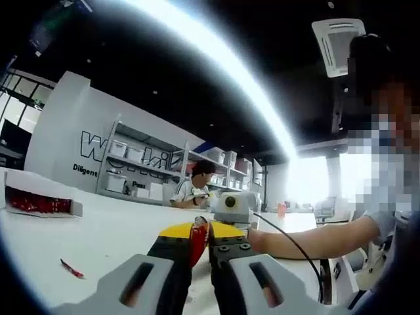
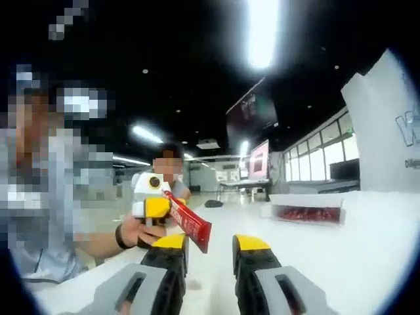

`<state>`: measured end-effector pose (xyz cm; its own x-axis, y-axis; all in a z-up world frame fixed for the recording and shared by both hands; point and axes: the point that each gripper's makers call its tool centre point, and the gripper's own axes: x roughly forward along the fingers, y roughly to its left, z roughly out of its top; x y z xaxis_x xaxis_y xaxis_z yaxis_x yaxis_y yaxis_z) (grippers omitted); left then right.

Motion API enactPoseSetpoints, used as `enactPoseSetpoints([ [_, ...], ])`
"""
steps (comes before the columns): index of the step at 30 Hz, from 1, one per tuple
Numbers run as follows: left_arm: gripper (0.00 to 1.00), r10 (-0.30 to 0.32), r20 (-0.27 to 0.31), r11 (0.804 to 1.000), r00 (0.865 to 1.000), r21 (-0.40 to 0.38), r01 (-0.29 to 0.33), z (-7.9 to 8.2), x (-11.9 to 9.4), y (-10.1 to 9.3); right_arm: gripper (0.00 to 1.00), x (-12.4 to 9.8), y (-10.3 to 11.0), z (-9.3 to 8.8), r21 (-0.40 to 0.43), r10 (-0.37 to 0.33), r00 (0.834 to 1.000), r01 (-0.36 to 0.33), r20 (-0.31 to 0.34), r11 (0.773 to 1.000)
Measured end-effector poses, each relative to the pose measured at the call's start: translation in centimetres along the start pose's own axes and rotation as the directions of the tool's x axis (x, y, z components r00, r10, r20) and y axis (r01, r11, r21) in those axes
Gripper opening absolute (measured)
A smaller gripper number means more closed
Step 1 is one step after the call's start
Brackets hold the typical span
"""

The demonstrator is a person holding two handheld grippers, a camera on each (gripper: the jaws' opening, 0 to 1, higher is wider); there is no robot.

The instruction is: Tear open the coffee pouch, take out the coffee, and pour the coffee from the pouch into the cup

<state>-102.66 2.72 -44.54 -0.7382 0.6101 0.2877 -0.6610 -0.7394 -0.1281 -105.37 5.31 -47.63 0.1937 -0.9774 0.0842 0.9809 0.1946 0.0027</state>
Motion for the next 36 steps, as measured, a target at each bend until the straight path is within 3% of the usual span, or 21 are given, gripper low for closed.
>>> enactPoseSetpoints([
  [5, 0.11, -0.006, 0.003, 1.000, 1.000, -0.005, 0.006, 0.0, 0.0, -0.1, 0.35, -0.5, -1.2, 0.1, -0.039, -0.113, 0.994, 0.113, -0.003, 0.993],
  [7, 0.11, -0.007, 0.004, 1.000, 1.000, -0.003, 0.007, 0.1, 0.0, -0.1, 0.39, -0.6, -1.7, 0.5, -0.051, -0.171, 0.985, 0.171, 0.014, 0.984],
  [9, 0.11, -0.013, 0.006, 1.000, 1.000, -0.009, 0.013, 0.1, -0.1, -0.2, 0.44, -1.1, -2.4, 0.6, -0.115, -0.255, 0.967, 0.255, 0.011, 0.960],
  [11, 0.11, -0.017, 0.008, 1.000, 1.000, -0.013, 0.017, 0.1, -0.1, -0.2, 0.47, -1.4, -2.7, 0.7, -0.098, -0.294, 0.956, 0.295, 0.023, 0.951],
  [17, 0.11, -0.030, 0.006, 0.999, 1.000, -0.015, 0.030, 0.1, -0.1, -0.4, 0.47, -2.2, -1.9, 0.6, -0.095, -0.318, 0.948, 0.318, 0.021, 0.943],
  [24, 0.11, -0.035, 0.007, 0.999, 0.999, -0.019, 0.035, 0.3, -0.2, -0.4, 0.46, -3.1, -1.7, -0.8, -0.135, -0.362, 0.931, 0.353, -0.047, 0.926],
  [26, 0.11, -0.035, 0.005, 0.999, 0.999, -0.018, 0.035, 0.2, -0.2, -0.4, 0.46, -3.6, -1.8, -1.2, -0.145, -0.391, 0.918, 0.379, -0.069, 0.914],
  [31, 0.11, -0.038, 0.000, 0.999, 0.999, -0.017, 0.038, 0.2, -0.1, -0.3, 0.47, -6.0, -3.0, -1.3, -0.175, -0.510, 0.856, 0.491, -0.083, 0.853],
  [36, 0.11, -0.044, -0.013, 0.999, 0.999, -0.011, 0.044, 0.0, 0.0, -0.6, 0.50, -6.7, -2.8, -1.2, -0.177, -0.540, 0.838, 0.521, -0.080, 0.835],
])
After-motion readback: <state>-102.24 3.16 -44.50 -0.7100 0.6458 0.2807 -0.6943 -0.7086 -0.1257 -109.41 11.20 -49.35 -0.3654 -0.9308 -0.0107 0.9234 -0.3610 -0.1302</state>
